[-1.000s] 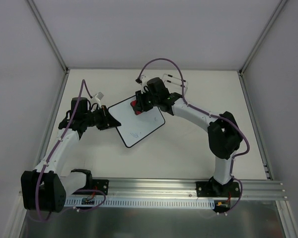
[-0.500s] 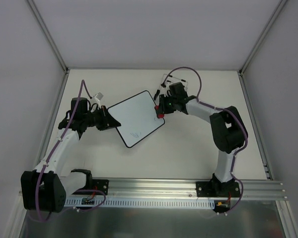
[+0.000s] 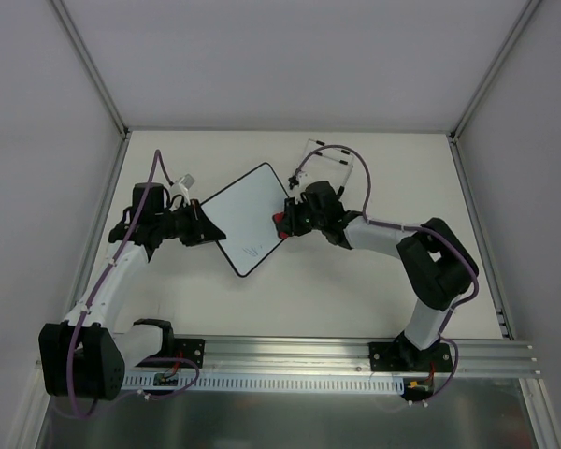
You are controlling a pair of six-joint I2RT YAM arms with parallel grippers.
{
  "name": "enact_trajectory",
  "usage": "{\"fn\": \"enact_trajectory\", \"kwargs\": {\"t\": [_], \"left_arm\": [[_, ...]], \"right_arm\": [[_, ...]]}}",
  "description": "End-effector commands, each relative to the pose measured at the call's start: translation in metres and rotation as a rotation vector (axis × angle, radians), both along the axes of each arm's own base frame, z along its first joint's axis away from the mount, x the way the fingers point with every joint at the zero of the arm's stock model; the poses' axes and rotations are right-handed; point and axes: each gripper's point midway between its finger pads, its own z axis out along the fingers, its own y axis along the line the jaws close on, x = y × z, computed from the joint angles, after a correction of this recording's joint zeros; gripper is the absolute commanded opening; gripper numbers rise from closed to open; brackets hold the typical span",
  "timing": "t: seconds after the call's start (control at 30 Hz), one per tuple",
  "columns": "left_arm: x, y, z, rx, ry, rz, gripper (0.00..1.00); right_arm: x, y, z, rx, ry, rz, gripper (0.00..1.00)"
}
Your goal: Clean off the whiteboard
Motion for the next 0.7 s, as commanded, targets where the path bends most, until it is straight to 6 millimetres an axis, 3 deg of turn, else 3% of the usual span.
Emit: {"fn": "enact_trajectory", "kwargs": {"t": [0.0,0.07,0.2,0.47,0.57,0.67], "left_arm": [[-0.006,-0.013,0.010,-0.033,-0.047,-0.092,0.00],[-0.008,-0.013,0.010,-0.038,-0.039,-0.091,0.00],[-0.011,-0.014,0.008,-0.043,-0.033,-0.092,0.00],[-0.014,-0.014,0.010,-0.049,-0.037,-0.096,0.00],[-0.013,-0.014,0.011,-0.049,-0.041,-0.097,0.00],[-0.011,-0.014,0.011,-0.046,-0.037,-0.089,0.00]], "right_arm": [[-0.047,0.055,0.005,0.097,0.070,0.186,0.00],[-0.044,0.063,0.016,0.126,0.064,0.206,0.00],[-0.035,0.059,0.015,0.129,0.069,0.183,0.00],[-0.003,0.010,-0.012,0.063,0.105,0.057,0.00],[-0.001,0.009,-0.013,0.056,0.092,0.062,0.00],[-0.011,0.021,-0.003,0.063,0.064,0.102,0.00]]}}
